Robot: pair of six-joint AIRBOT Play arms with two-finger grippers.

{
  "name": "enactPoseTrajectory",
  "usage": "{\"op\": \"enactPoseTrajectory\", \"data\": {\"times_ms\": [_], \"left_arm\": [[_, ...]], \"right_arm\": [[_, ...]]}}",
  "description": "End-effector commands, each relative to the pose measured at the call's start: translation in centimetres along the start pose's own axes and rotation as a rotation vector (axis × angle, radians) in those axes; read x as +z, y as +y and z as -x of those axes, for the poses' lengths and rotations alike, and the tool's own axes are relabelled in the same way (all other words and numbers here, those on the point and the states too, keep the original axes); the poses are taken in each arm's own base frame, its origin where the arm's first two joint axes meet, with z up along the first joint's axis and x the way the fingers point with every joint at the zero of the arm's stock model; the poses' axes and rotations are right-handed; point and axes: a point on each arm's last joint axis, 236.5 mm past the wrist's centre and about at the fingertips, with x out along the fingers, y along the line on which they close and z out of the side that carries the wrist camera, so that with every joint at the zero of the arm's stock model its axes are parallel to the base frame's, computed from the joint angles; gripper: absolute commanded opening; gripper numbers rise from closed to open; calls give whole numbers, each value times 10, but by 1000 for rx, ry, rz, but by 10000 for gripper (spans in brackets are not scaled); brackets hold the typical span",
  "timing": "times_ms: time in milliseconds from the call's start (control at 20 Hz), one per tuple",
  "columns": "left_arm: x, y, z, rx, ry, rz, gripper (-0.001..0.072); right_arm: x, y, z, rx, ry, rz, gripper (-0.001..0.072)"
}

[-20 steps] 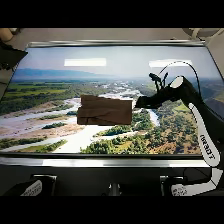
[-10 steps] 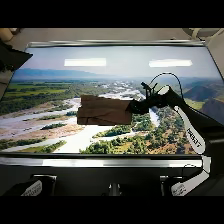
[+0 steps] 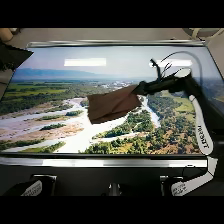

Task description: Fold the shirts.

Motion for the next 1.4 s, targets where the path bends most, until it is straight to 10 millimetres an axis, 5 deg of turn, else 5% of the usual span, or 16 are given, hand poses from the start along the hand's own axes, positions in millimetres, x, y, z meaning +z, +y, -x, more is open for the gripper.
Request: {"op": "enactPoseTrajectory", "data": {"times_ms": [0,150,300,500,650,750,850,1050,1350], "left_arm": [[0,-1,0,-4,-1,1,24],[0,-1,0,-5,2,1,24],[0,-1,0,-5,2,1,24],[-1,-1,0,-5,2,1,24],[-2,-4,-2,-10,7,-1,24],[-5,-8,-5,-22,16,-5,24],[-8,-15,-9,-38,27,-10,24],[-14,-26,-15,-64,45,-19,24],[-17,-27,-20,-73,58,-16,24]], "right_arm": [[34,-6,102,-146,-84,73,23],[28,-49,197,-251,-176,-47,23],[-3,-96,279,-347,-260,-180,24],[-87,-158,367,-562,-242,-381,23],[-166,-188,407,-725,-103,-535,24],[-237,-197,416,-808,93,-680,26],[-280,-203,410,-839,127,-804,25],[-328,-218,377,-851,102,-917,25],[-362,-219,314,-754,123,-1005,25]]}}
